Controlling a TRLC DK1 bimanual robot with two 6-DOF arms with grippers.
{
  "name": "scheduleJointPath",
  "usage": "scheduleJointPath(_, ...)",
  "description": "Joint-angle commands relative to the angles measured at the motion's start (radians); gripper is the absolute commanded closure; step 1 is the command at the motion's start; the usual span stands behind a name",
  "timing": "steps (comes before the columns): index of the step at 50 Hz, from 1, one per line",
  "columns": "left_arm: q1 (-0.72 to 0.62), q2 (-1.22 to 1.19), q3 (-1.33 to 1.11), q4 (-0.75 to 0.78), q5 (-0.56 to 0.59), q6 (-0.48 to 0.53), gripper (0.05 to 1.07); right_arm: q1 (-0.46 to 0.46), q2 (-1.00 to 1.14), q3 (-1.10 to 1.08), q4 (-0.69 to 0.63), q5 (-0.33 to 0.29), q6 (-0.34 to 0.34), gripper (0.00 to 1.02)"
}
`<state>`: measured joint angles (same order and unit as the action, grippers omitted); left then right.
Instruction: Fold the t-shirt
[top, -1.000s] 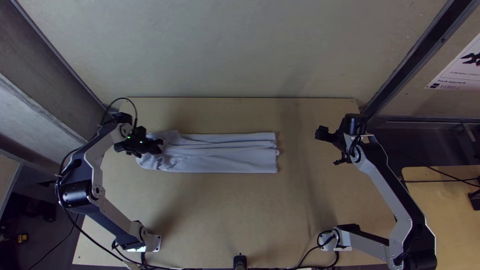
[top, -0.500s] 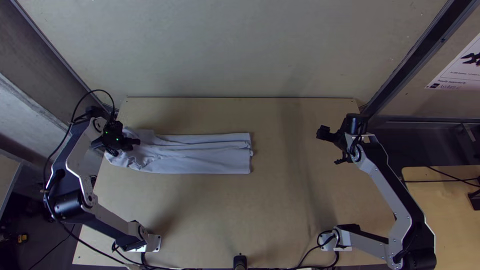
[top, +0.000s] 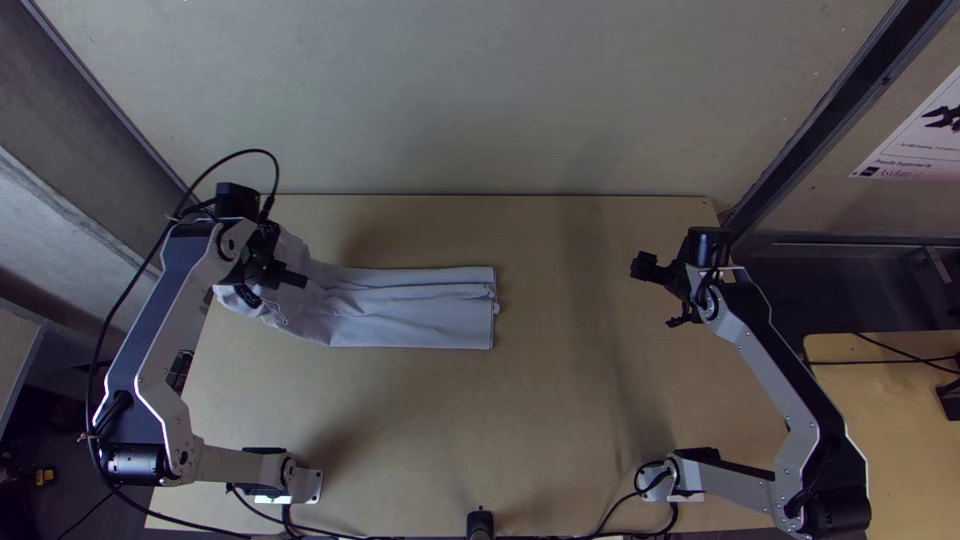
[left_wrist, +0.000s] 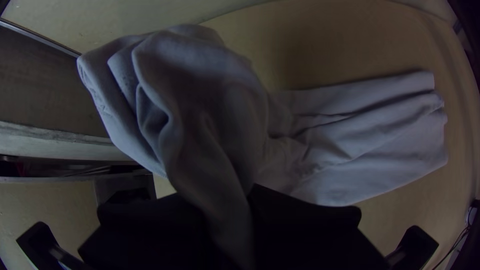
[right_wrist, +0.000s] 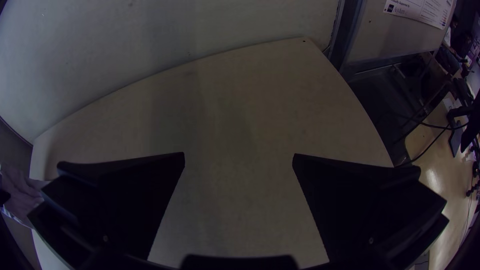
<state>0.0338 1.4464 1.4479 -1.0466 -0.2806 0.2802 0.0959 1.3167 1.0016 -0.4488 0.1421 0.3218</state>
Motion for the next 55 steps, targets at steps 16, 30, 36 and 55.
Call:
scheduleJointPath(16,-0.261,0.035,0.035,-0.096,-0.112,-0.170,1.04,0.004,-0.042,-0.017,0.001,-0.001,0.016,0.03)
scheduleJointPath(30,-0.436,0.166,0.132,-0.139,-0.144,-0.254,1.04,-0.018,-0.062,-0.040,-0.002,-0.001,0.014,0.03)
scheduleJointPath(36,-0.511,0.256,0.215,-0.185,-0.160,-0.309,1.04,-0.035,-0.073,-0.050,-0.002,-0.001,0.011,0.03)
scheduleJointPath(55,-0.680,0.536,0.470,-0.299,-0.192,-0.452,1.04,-0.068,-0.077,-0.080,0.004,-0.001,-0.003,0.03)
